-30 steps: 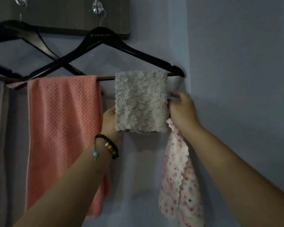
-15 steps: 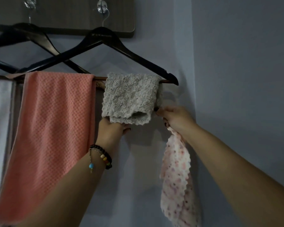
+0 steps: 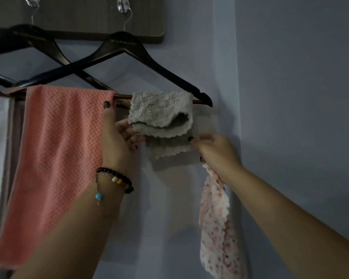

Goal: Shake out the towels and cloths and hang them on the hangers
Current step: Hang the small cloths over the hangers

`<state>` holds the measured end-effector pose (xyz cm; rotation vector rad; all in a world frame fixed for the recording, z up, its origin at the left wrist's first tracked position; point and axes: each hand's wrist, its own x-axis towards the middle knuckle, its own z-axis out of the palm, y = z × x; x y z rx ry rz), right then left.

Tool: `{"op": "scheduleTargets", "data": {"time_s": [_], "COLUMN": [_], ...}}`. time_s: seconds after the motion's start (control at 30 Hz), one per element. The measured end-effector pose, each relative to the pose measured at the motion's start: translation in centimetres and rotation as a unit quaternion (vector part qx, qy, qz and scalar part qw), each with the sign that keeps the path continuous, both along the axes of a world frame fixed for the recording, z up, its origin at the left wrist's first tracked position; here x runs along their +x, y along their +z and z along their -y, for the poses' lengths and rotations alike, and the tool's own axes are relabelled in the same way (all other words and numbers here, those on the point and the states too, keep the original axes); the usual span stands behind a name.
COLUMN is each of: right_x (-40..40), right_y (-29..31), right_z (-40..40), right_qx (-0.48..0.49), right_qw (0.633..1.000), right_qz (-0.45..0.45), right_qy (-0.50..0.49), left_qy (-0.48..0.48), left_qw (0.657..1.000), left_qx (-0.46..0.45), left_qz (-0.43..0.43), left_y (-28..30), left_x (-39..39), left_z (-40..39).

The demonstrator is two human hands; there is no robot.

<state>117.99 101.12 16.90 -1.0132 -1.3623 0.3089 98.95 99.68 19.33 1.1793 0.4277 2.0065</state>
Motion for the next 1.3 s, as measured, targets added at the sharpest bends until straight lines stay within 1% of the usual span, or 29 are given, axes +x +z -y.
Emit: {"op": "scheduleTargets", "data": {"time_s": [0.03,0.1,0.13,0.2,0.27,0.33,0.4,0.43,0.5,0.57,0.6,0.7,0.77,0.9,1.0,1.07,1.13,1.23,1.3], "right_x": [0.2,0.6,0.7,0.6,0.4,0.5,0.6,0.6,0.7,0.6,0.5,1.0,1.2,1.2,1.1,1.3,1.2,1.0,1.0], "right_y": [0.3,1.4,2.1,3.3,4.3,5.0,5.3,5.4,5.3,5.1,5.1,5.2,5.1,4.7,4.6,4.5,4.5,5.0,5.5], "right_z": [0.0,0.1,0.4,0.6,0.4,0.3,0.0,0.0,-0.1,0.0,0.2,-0.2,-0.2,0.3,0.5,0.3,0.4,0.8,1.2], "right_qx": [0.033,0.085,0.089,0.059,0.027,0.036,0.07,0.089,0.119,0.135,0.14,0.136,0.107,0.039,0.015,0.003,-0.005,0.022,0.048], "right_qw": [0.999,0.993,0.992,0.996,0.998,0.997,0.994,0.993,0.988,0.966,0.953,0.925,0.927,0.932,0.934,0.936,0.937,0.947,0.954], "right_qz": [-0.027,-0.081,-0.09,-0.065,-0.05,-0.069,-0.082,-0.066,0.023,0.142,0.188,0.268,0.278,0.295,0.289,0.293,0.298,0.264,0.239], "right_qy": [-0.021,-0.013,0.0,-0.005,-0.02,-0.026,-0.034,-0.044,-0.098,-0.168,-0.19,-0.232,-0.227,-0.209,-0.209,-0.195,-0.184,-0.181,-0.176], "left_qy": [0.0,0.004,0.023,0.07,0.09,0.112,0.139,0.151,0.18,0.212,0.231,0.274,0.302,0.324,0.336,0.319,0.276,0.217,0.204], "left_qw": [1.0,0.998,0.994,0.983,0.973,0.966,0.964,0.966,0.963,0.957,0.953,0.938,0.929,0.921,0.915,0.923,0.939,0.956,0.956], "left_qx": [-0.005,-0.013,-0.025,-0.05,-0.062,-0.052,-0.04,-0.033,-0.021,-0.009,-0.005,0.017,0.026,0.026,0.026,0.035,0.025,-0.005,-0.016], "left_qz": [-0.019,-0.065,-0.101,-0.164,-0.204,-0.225,-0.221,-0.209,-0.198,-0.198,-0.199,-0.209,-0.213,-0.215,-0.22,-0.214,-0.204,-0.196,-0.209], "left_y": [0.4,1.2,1.4,1.5,1.3,1.0,1.0,1.1,1.2,1.0,0.9,0.0,-0.7,-2.1,-2.5,-2.2,-1.2,0.4,0.8], "left_x": [0.0,0.1,0.1,0.4,1.2,2.1,2.5,2.6,2.6,2.6,2.8,3.2,3.4,3.4,3.4,3.4,3.4,3.4,3.4], "left_z": [-0.1,-0.6,-1.0,-1.7,-2.1,-2.7,-3.4,-3.7,-4.3,-4.3,-4.0,-3.7,-3.8,-4.6,-5.0,-5.3,-5.4,-5.7,-6.2]}}
